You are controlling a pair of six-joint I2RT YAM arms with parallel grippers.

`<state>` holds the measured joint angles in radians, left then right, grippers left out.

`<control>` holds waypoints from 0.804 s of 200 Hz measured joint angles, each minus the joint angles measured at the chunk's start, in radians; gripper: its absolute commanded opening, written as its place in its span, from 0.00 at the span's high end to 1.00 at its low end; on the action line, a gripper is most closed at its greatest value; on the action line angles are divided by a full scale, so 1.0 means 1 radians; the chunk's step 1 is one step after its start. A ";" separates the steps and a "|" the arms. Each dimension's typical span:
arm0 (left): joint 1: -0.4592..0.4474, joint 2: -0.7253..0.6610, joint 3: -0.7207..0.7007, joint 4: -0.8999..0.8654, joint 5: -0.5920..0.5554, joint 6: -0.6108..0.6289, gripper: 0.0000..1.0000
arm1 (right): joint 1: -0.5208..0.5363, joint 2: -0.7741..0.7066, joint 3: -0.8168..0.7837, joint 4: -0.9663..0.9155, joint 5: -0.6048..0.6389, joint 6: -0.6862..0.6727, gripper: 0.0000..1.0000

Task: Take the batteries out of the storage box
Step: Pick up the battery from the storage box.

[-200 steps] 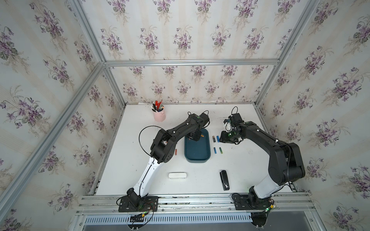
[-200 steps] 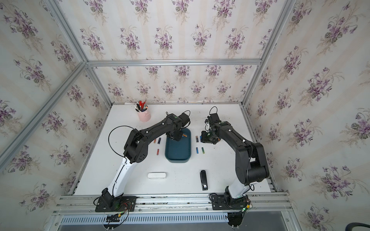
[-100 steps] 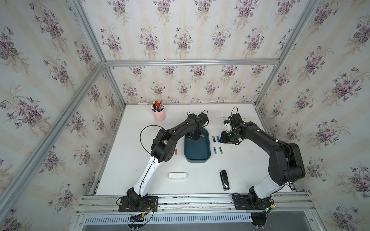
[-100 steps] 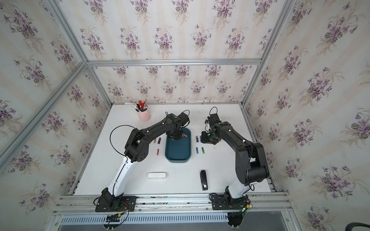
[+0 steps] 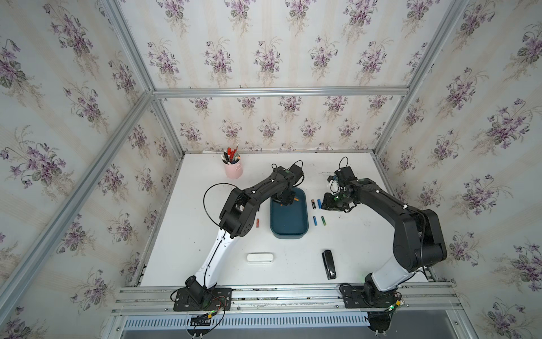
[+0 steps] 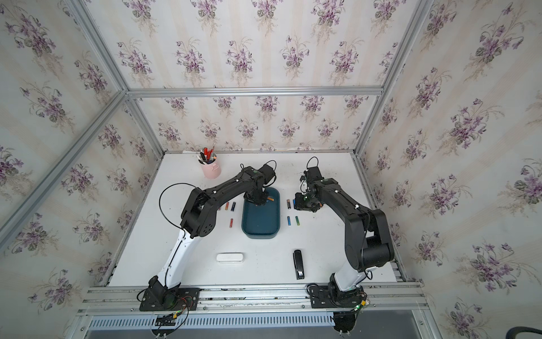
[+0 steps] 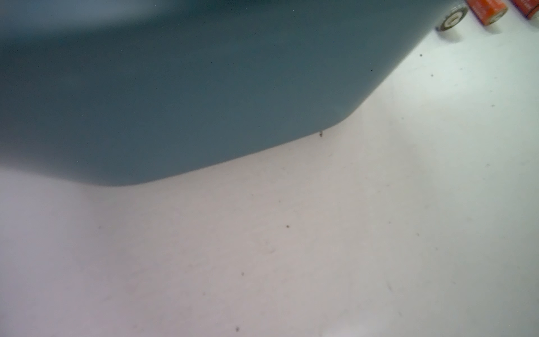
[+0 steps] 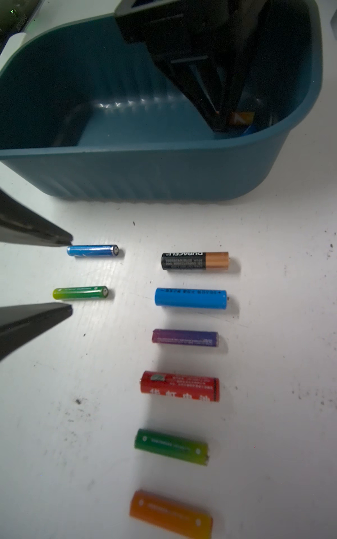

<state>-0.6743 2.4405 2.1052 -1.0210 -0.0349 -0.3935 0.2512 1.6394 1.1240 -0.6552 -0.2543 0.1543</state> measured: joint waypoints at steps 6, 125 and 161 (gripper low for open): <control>0.000 -0.002 -0.003 0.003 0.008 0.000 0.79 | 0.000 -0.002 0.000 -0.001 0.000 0.000 0.62; 0.001 -0.016 -0.015 0.019 0.082 0.018 0.82 | 0.001 -0.050 -0.027 -0.007 0.004 0.021 0.62; 0.002 -0.061 -0.048 0.025 0.120 0.018 0.82 | 0.001 -0.058 -0.029 -0.007 0.004 0.027 0.62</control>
<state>-0.6727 2.3791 2.0567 -0.9962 0.0853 -0.3752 0.2523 1.5818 1.0954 -0.6621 -0.2501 0.1810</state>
